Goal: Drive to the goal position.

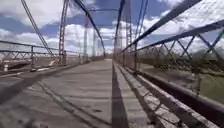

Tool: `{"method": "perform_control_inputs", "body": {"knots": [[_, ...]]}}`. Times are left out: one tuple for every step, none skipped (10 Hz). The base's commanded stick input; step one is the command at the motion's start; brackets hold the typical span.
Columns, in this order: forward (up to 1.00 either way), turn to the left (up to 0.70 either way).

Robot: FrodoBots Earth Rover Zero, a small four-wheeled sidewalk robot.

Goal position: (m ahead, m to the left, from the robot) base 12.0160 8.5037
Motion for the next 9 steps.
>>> {"method": "perform_control_inputs", "body": {"knots": [[0.85,0.0],[0.85,0.0],[0.85,0.0],[0.85,0.0],[0.85,0.0],[0.85,0.0],[0.85,0.0],[0.85,0.0],[0.85,0.0]]}}
